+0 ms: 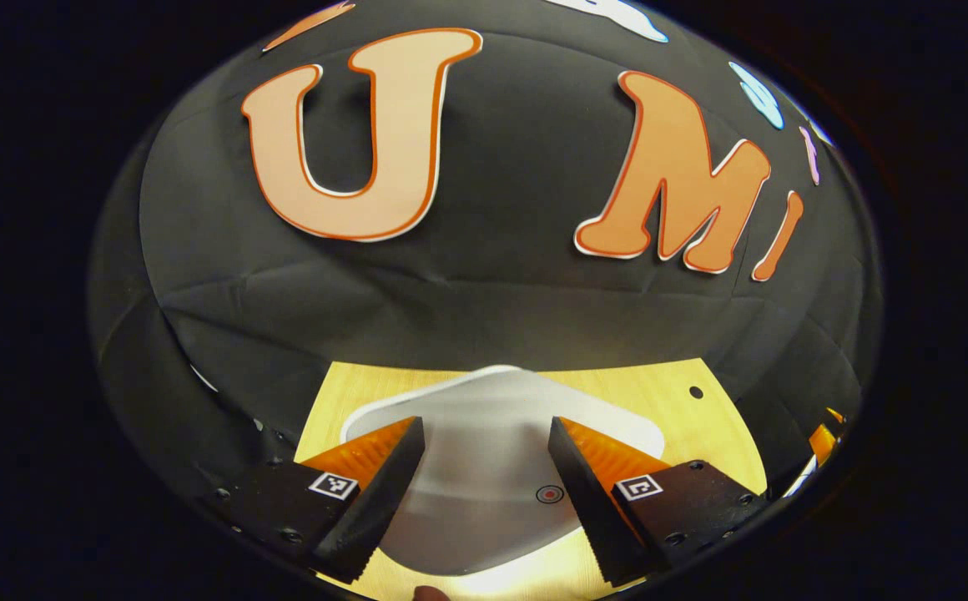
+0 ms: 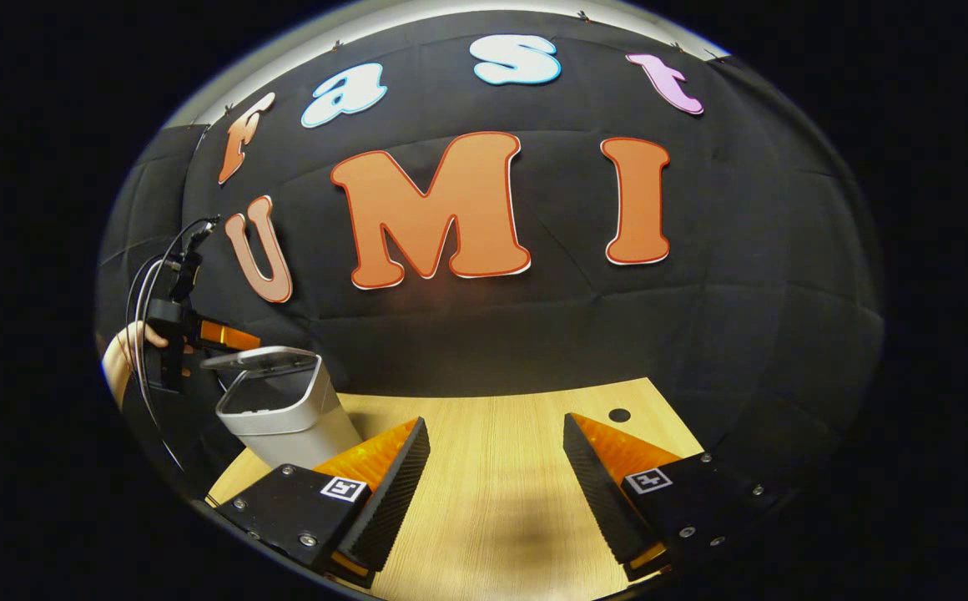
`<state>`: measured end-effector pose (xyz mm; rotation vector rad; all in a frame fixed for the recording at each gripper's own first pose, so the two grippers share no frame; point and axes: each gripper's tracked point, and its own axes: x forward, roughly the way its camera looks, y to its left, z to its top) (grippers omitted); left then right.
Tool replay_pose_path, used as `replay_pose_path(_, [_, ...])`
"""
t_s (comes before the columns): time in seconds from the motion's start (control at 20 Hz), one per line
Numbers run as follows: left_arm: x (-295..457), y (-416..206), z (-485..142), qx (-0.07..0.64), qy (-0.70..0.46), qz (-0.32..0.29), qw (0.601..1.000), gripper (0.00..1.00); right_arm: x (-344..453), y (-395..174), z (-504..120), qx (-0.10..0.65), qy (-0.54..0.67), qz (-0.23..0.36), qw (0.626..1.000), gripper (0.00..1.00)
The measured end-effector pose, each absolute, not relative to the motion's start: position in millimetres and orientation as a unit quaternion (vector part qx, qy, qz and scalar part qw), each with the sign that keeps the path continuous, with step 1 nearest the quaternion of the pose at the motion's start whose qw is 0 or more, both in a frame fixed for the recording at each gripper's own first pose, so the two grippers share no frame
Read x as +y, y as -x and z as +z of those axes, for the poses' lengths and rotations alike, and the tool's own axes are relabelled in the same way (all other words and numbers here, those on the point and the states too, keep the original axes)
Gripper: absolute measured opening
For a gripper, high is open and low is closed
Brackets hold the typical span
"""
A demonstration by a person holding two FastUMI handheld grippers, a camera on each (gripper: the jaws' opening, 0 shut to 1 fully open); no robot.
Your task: Press the lid of the desktop garbage bin to open it, pick up the crumpled paper on the desktop and throw it into the bin, then pick up the pop can on the desktop and drop it into the bin, and finally close the garbage bin lid.
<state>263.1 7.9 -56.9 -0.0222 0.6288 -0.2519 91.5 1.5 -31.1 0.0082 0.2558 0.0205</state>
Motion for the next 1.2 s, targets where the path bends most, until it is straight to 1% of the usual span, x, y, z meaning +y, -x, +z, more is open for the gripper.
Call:
replay_pose_path(0.1, [1.4,-253.9,-70.2,0.317,0.009,-0.127,0.94,0.97,0.6,-89.8,-32.6,0.13,-0.002,0.012,0.991,0.97])
replay_pose_path(0.15, [-1.7,-251.7,-75.7,0.32,0.007,-0.128,0.939,0.97,0.7,-88.3,-33.0,0.131,-0.002,0.014,0.991,1.0])
replay_pose_path(0.2, [-3.5,-246.7,-82.0,0.323,0.004,-0.128,0.938,0.97,1.5,-86.6,-33.5,0.131,-0.003,0.016,0.991,0.97])
replay_pose_path(0.5, [-5.8,-227.9,-103.3,0.33,-0.033,-0.13,0.934,0.98,-2.3,-80.6,-37.6,0.136,-0.01,0.02,0.99,0.97])
replay_pose_path(0.6, [-6.8,-227.5,-99.9,0.311,-0.039,-0.128,0.941,0.98,-2.7,-78.4,-40.1,0.138,-0.011,0.022,0.99,0.97])
replay_pose_path(0.65, [-5.3,-226.2,-103.7,0.316,-0.038,-0.126,0.94,0.98,-3.3,-78.4,-41.6,0.139,-0.011,0.023,0.99,0.97])
replay_pose_path(0.7, [-5.2,-225.0,-104.8,0.312,-0.037,-0.123,0.941,0.96,-3.3,-77.2,-41.7,0.139,-0.012,0.024,0.99,0.97])
replay_pose_path(0.75, [-4.7,-224.3,-105.3,0.302,-0.044,-0.124,0.944,0.98,-3.1,-76.9,-42.3,0.14,-0.013,0.025,0.99,0.97])
replay_pose_path(0.8, [-5.7,-224.6,-103.5,0.287,-0.054,-0.126,0.948,0.98,-3.2,-76.5,-42.9,0.141,-0.014,0.026,0.99,0.97])
replay_pose_path(0.85, [-7.3,-222.4,-108.5,0.282,-0.065,-0.122,0.949,0.98,-3.4,-76.3,-43.1,0.141,-0.015,0.027,0.99,1.0])
replay_pose_path(0.9, [-7.1,-220.3,-108.4,0.272,-0.075,-0.12,0.952,0.98,-3.6,-77.0,-44.3,0.143,-0.015,0.026,0.989,0.97])
replay_pose_path(0.95, [-7.9,-224.4,-107.6,0.252,-0.077,-0.123,0.957,0.99,-4.5,-76.0,-47.2,0.144,-0.015,0.026,0.989,0.97])
replay_pose_path(1.0, [-6.7,-224.2,-109.5,0.252,-0.064,-0.123,0.958,0.96,-4.6,-75.5,-47.9,0.146,-0.016,0.028,0.989,0.97])
replay_pose_path(1.2, [-8.0,-223.9,-108.2,0.244,-0.058,-0.125,0.96,0.97,-1.7,-74.6,-51.5,0.152,-0.009,0.034,0.988,0.96])
